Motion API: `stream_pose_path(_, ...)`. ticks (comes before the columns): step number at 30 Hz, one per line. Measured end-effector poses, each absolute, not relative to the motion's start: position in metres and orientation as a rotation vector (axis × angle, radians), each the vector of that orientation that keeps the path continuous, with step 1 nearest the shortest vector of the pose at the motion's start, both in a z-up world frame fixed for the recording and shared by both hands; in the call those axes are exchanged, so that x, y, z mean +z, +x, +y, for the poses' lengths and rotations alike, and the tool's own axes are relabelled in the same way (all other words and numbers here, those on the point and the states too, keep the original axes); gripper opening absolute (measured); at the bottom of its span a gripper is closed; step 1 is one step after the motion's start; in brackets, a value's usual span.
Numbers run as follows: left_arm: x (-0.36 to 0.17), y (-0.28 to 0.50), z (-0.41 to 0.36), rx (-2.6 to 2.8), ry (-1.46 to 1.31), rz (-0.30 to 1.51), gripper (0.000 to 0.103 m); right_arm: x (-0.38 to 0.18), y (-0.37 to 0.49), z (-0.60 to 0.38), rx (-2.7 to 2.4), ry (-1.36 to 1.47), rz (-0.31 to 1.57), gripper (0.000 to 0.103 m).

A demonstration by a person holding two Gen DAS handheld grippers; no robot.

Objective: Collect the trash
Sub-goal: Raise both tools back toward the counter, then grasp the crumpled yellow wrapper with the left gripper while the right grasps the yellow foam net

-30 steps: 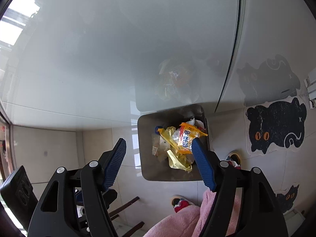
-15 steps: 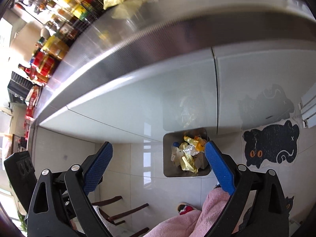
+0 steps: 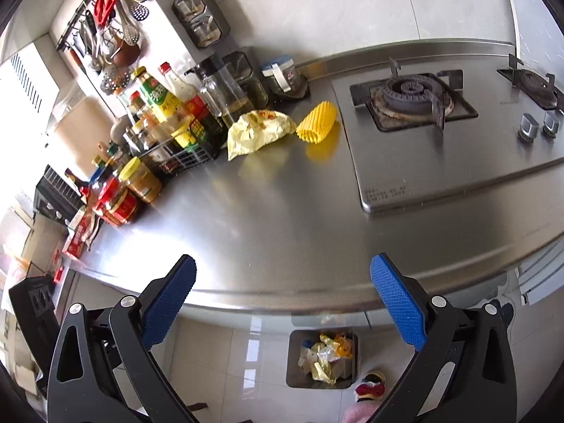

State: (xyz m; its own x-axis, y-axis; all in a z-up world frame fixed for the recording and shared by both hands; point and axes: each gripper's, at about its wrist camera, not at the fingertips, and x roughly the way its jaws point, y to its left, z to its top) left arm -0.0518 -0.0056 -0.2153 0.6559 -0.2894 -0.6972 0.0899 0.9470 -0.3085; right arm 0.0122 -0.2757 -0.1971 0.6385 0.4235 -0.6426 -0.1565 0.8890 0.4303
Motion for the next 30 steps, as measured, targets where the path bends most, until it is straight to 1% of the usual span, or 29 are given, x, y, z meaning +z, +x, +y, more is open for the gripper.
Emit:
stream_pose_path(6,-0.196,0.000,-0.009,-0.208,-0.225,0.783,0.093,-0.184,0.062,-0.282,0.355,0.336,0.797,0.100)
stream_pose_path(12,-0.189,0.060,-0.011,-0.179,-0.215,0.754,0.093,-0.188,0.119,-0.281,0.373,0.327,0.803,0.100)
stream_pose_path(23,-0.204,0.159,-0.023,-0.152,-0.177,0.754,0.093,-0.208,0.209,-0.259,0.370,0.238,0.821,0.099)
stream_pose_path(26,-0.210,0.182,-0.028,-0.156,-0.159,0.758,0.093,-0.219,0.229,-0.247,0.370,0.207,0.841,0.096)
stream_pose_path(28,-0.216,0.196,-0.032,-0.161,-0.148,0.770,0.093,-0.227,0.240,-0.240,0.368,0.192,0.863,0.090)
stream_pose_path(30,-0.222,0.206,-0.036,-0.172,-0.138,0.780,0.092,-0.237,0.250,-0.237,0.369,0.196,0.897,0.080)
